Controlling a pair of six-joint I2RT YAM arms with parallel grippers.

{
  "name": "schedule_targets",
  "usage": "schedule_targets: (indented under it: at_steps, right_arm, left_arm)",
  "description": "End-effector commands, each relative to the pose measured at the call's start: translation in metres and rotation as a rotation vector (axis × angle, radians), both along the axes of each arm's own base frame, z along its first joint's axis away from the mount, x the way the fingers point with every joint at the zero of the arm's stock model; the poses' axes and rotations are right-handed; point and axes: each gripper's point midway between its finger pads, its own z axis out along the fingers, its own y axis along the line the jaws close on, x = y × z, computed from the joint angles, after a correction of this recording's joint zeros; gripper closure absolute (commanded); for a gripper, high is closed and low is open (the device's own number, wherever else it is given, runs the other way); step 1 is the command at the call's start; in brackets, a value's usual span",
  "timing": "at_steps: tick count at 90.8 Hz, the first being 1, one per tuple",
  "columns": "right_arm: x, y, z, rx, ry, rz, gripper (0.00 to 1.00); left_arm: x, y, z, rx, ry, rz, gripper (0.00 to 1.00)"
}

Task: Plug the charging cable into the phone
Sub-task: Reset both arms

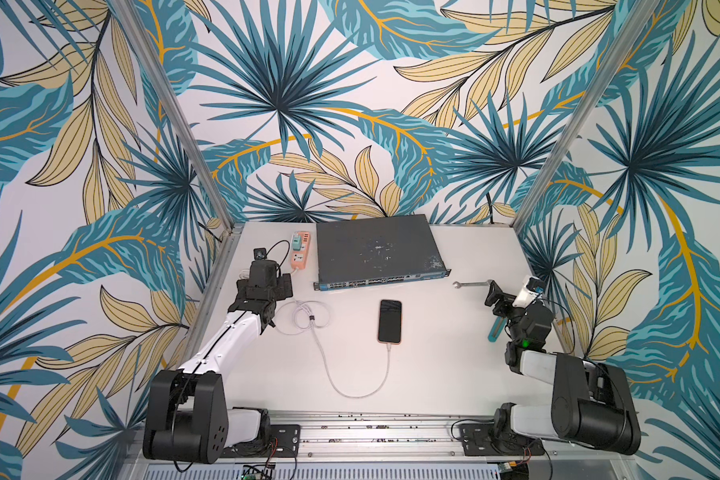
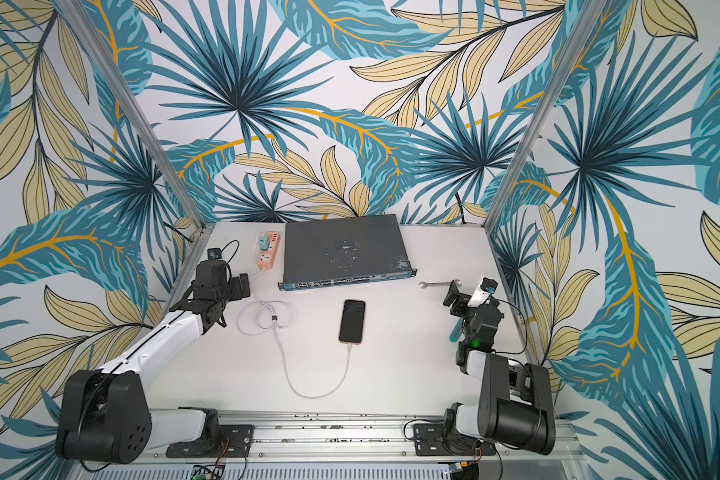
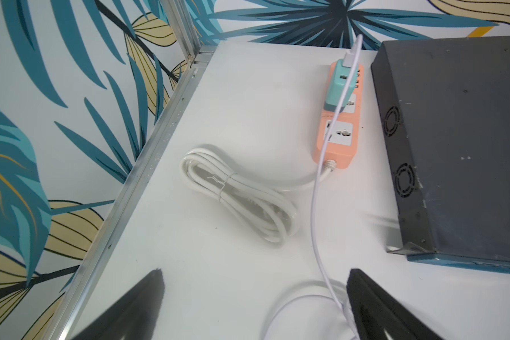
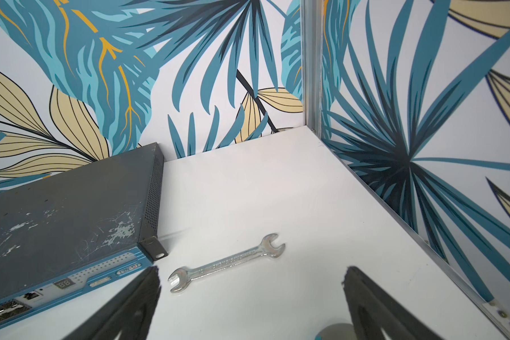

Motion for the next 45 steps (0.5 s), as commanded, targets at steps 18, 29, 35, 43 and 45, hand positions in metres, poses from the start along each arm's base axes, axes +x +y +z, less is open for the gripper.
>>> schedule_targets:
  at_steps: [18, 29, 35, 43, 45]
  right_arm:
    - [-0.006, -0.006, 0.011, -0.006, -0.094, -0.039, 0.00]
    - [-0.007, -0.004, 0.011, -0.011, -0.098, -0.034, 0.00]
    - [-0.008, -0.002, 0.013, -0.021, -0.104, -0.028, 0.00]
    - [-0.009, 0.002, 0.013, -0.041, -0.111, -0.026, 0.00]
    - [-0.009, 0.003, 0.014, -0.046, -0.112, -0.028, 0.00]
  left_arm:
    - [0.025, -0.005, -0.002, 0.024, -0.207, -0.125, 0.00]
    - [0.031, -0.011, -0.008, 0.024, -0.242, -0.169, 0.00]
    - [0.032, -0.017, -0.011, 0.010, -0.268, -0.199, 0.00]
    - [0.030, -0.022, -0.016, 0.006, -0.287, -0.230, 0.00]
    - [0.029, -0.023, -0.016, 0.007, -0.301, -0.236, 0.00]
